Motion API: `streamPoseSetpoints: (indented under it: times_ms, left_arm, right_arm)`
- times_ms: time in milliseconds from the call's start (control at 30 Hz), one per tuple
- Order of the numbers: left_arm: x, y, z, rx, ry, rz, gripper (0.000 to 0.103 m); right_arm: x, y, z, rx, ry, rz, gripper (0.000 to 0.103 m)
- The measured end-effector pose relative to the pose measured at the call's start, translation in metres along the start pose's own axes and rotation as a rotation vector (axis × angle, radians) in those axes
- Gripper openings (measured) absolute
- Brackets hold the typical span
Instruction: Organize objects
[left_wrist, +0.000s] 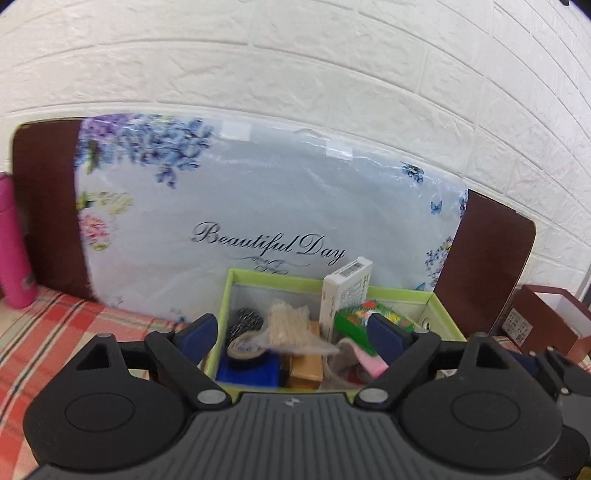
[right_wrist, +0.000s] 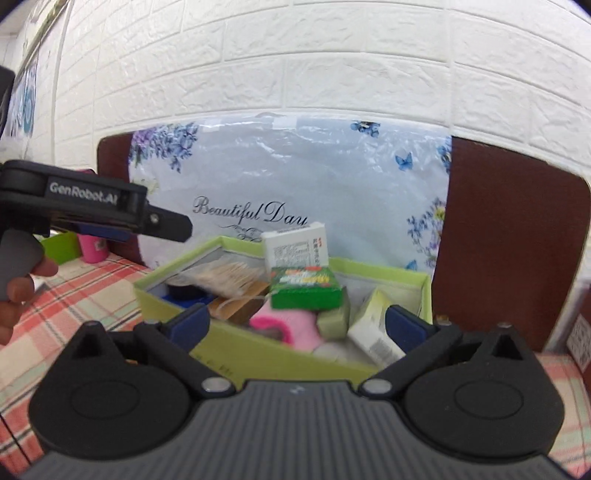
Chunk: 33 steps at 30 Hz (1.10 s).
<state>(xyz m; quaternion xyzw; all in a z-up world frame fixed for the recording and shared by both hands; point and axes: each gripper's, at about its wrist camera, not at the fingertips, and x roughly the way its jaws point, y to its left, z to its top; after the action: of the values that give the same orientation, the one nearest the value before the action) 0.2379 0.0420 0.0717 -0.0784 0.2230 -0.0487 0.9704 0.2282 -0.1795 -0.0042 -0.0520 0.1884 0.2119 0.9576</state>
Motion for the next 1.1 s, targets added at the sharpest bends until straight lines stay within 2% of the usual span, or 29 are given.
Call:
streamPoseSetpoints:
  times_ms: [133, 267, 500, 700, 1100]
  left_arm:
    - [-0.041, -0.012, -0.022, 0.053, 0.006, 0.074, 0.099]
    - [-0.071, -0.022, -0.054, 0.076, 0.034, 0.129, 0.101]
    - [-0.092, -0.03, -0.097, 0.041, 0.144, 0.153, 0.101]
    - [-0.107, -0.039, -0.108, 0.069, 0.172, 0.171, 0.101]
    - [-0.124, -0.04, -0.106, 0.085, 0.159, 0.208, 0.101]
  right_arm:
    - [-0.035, 0.009, -0.016, 0.051, 0.043, -0.006, 0.103]
    - [-0.068, 0.019, -0.033, 0.087, 0.081, -0.021, 0.103]
    - [-0.115, 0.023, -0.061, 0.145, 0.124, -0.095, 0.103]
    - [-0.142, 0.02, -0.07, 0.196, 0.118, -0.151, 0.103]
    - [-0.153, 0.026, -0.068, 0.208, 0.109, -0.141, 0.103]
